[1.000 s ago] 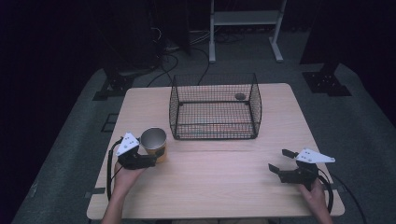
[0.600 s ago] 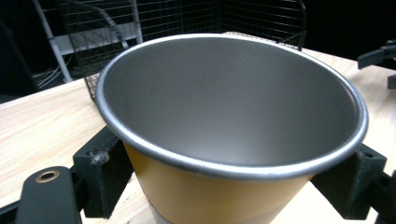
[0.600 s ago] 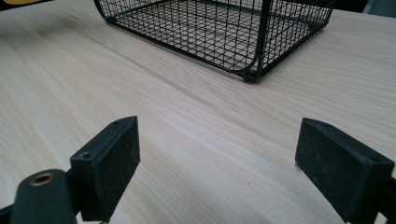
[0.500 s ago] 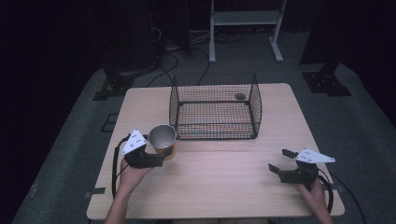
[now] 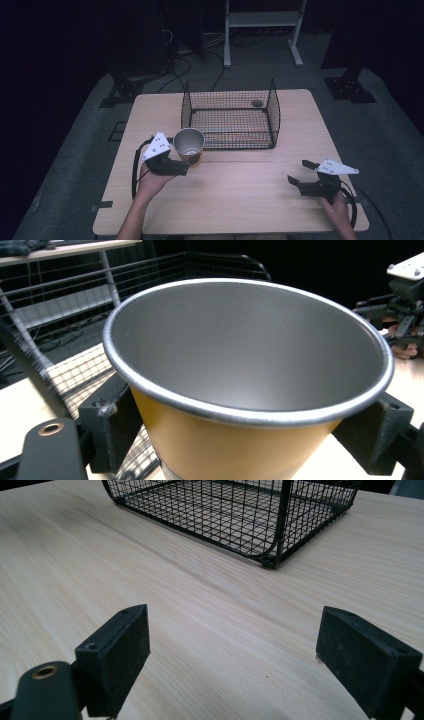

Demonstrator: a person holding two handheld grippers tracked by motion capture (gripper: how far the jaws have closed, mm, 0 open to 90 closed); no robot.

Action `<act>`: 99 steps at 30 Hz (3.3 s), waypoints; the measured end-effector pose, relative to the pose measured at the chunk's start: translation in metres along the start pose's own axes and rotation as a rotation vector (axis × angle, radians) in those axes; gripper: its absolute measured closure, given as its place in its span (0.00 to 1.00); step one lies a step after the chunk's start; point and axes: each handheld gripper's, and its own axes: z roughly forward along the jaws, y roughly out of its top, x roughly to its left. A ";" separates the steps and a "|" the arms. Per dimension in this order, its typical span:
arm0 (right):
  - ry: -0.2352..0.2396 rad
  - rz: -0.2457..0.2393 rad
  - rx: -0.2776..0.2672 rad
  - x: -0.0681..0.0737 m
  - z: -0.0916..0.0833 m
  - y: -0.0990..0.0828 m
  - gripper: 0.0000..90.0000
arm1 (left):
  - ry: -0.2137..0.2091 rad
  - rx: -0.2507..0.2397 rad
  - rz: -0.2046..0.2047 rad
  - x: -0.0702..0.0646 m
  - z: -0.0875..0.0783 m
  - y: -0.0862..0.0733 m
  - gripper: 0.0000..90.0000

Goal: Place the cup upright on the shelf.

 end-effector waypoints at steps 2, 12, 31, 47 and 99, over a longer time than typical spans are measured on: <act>0.000 -0.004 0.002 0.000 0.000 0.000 0.14 | -0.012 -0.003 -0.008 0.000 0.005 0.003 0.17; -0.002 0.000 -0.002 0.000 0.000 0.000 0.14 | -0.044 0.009 -0.004 0.001 0.023 0.014 0.17; -0.003 0.013 -0.011 -0.001 -0.001 0.000 0.14 | -0.096 -0.001 0.004 0.004 0.046 0.038 0.17; -0.002 0.012 -0.013 0.000 -0.001 0.000 0.14 | -0.106 0.000 0.021 0.011 0.060 0.053 0.17; 0.000 0.022 -0.028 -0.002 -0.002 -0.001 0.14 | -0.145 0.030 0.042 0.027 0.130 0.089 0.17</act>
